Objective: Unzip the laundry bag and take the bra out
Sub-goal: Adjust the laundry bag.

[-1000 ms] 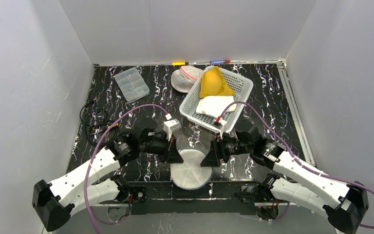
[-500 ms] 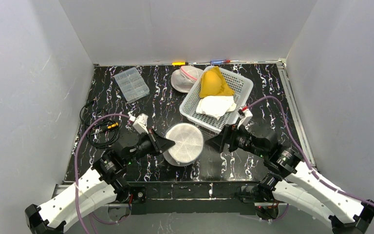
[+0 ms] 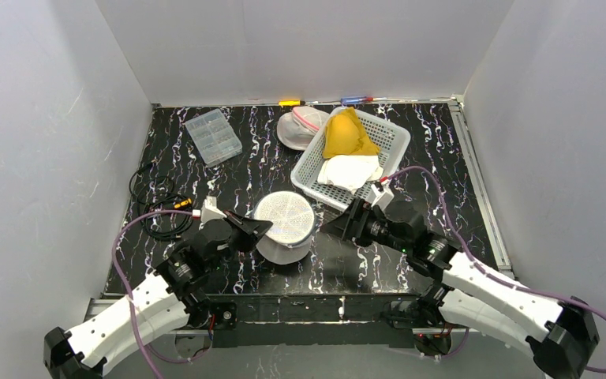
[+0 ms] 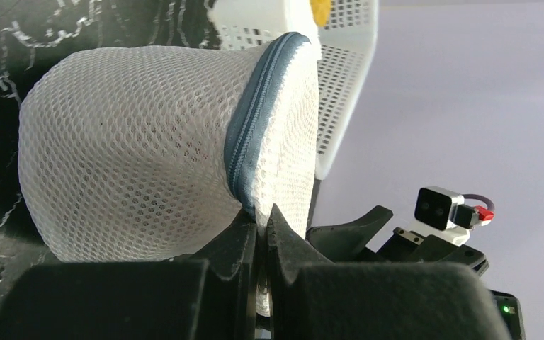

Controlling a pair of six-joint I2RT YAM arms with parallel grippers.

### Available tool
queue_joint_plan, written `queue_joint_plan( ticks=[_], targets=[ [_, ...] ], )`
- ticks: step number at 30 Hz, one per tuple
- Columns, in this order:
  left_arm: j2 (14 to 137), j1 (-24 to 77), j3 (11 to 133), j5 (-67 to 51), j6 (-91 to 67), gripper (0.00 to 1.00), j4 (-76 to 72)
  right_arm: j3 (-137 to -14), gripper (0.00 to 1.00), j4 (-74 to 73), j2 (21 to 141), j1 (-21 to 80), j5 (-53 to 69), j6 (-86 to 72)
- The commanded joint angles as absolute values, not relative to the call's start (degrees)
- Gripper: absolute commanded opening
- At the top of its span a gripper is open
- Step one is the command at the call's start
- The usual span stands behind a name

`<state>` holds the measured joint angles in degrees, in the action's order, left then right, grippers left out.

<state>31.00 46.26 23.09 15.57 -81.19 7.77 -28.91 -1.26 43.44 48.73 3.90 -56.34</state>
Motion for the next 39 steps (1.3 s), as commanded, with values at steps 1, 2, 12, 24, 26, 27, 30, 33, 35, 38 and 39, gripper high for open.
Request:
queue_joint_plan(
  ticks=[1,2,12,24,26,27,30,33,35,38,39],
  targets=[
    [34.09,46.73,25.57,18.41,-86.62,0.00,10.41,-28.39,0.82,9.58,48.16,49.51,5.34,-63.41],
    [34.70,46.76,25.84,18.25,-86.73,0.00,10.93,-28.73,0.78,10.44,49.54,50.03,5.02,-63.92],
    [36.14,46.84,26.18,17.49,-86.55,0.00,12.31,-32.51,0.55,14.25,61.08,53.32,3.30,-67.24],
    [37.23,46.83,28.13,15.29,-83.32,0.10,16.36,-35.28,0.20,14.56,67.51,54.13,4.15,-66.12],
    [36.97,46.84,28.46,14.69,-82.46,0.22,17.95,-35.02,0.04,13.96,66.89,54.10,3.89,-65.84],
    [36.73,46.77,28.61,14.34,-82.10,0.30,18.80,-34.92,0.01,13.15,66.46,54.12,3.56,-65.95],
    [35.58,46.84,29.06,13.06,-81.03,0.57,21.74,-33.34,0.01,13.44,64.76,54.12,3.17,-66.79],
    [34.43,46.85,28.97,11.32,-79.15,0.73,23.64,-32.11,0.01,14.25,63.24,53.99,3.22,-67.72],
    [33.90,46.80,28.61,10.17,-78.07,0.79,23.95,-31.59,0.01,14.75,62.73,54.00,3.74,-68.40],
    [33.81,46.83,27.98,7.98,-76.31,0.83,22.42,-30.31,0.01,16.70,62.54,53.97,4.73,-70.11],
    [33.94,46.84,27.77,7.19,-76.15,0.83,21.62,-29.75,0.01,17.56,62.41,54.01,5.03,-70.68]
  ],
)
